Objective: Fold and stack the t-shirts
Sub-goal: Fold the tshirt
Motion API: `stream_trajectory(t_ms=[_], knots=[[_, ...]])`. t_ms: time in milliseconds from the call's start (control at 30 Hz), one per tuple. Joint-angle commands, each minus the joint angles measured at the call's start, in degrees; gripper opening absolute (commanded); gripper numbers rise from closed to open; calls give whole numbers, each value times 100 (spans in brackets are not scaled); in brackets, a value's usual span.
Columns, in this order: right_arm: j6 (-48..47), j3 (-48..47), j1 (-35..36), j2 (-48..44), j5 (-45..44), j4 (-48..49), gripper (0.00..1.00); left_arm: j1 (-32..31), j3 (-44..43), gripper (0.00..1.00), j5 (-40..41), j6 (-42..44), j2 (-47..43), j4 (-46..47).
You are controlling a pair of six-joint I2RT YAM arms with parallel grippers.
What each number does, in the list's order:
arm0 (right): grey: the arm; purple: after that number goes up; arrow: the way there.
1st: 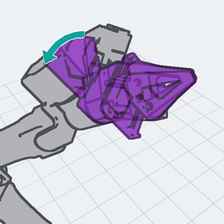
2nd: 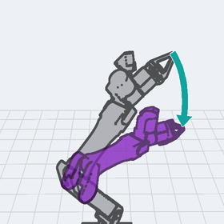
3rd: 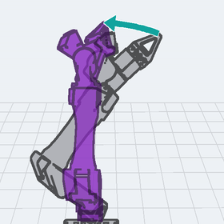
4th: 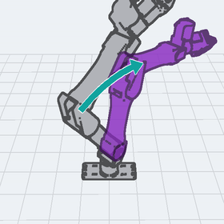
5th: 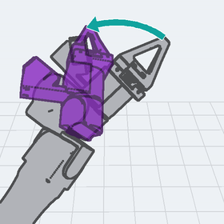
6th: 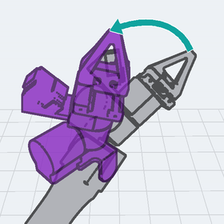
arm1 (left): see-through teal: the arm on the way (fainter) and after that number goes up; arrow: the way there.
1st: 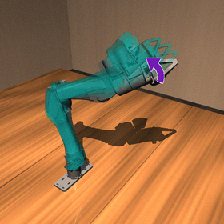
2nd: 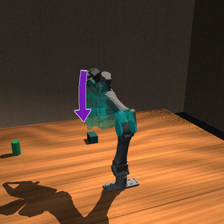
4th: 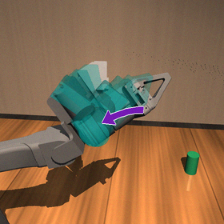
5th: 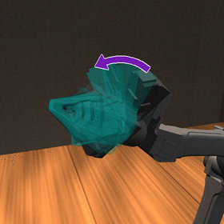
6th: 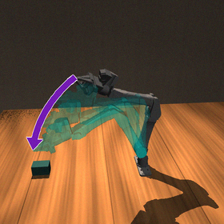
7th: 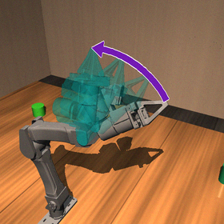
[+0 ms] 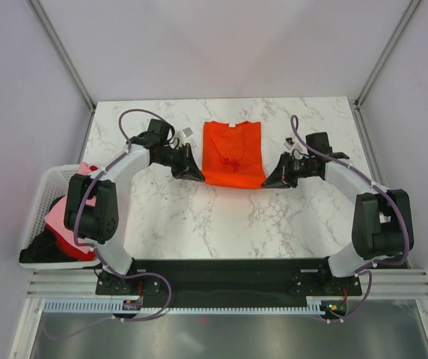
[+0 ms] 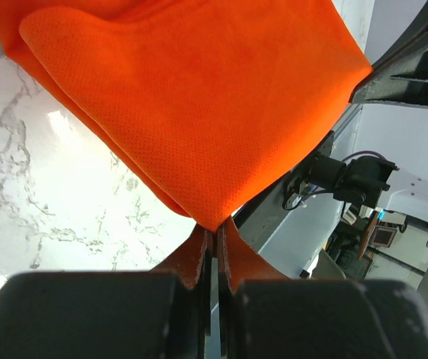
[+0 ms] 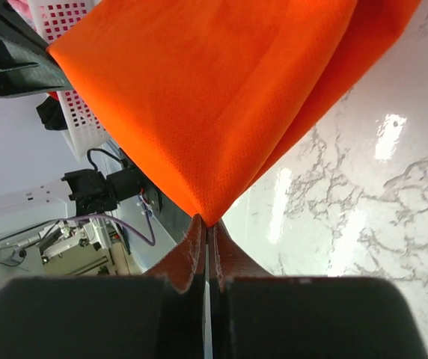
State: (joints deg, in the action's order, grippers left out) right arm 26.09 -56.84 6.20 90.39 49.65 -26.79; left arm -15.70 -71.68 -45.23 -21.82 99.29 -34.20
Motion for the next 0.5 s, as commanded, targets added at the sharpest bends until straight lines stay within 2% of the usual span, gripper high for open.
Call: stream_trajectory(t_ms=[0, 233, 333, 467], knots=[[-147, 173, -31, -574, 151, -239, 0, -3, 180, 2, -144, -182, -418, 36], [-192, 174, -48, -462, 10, 41, 0, -3, -64, 2, 66, -33, -130, 97], [-262, -352, -118, 12, -69, 199, 0, -3, -714, 2, 155, 117, 380, 53], [-402, -1781, -224, 917, -148, 358, 0, 15, -2152, 2, 348, 388, 1249, -78]])
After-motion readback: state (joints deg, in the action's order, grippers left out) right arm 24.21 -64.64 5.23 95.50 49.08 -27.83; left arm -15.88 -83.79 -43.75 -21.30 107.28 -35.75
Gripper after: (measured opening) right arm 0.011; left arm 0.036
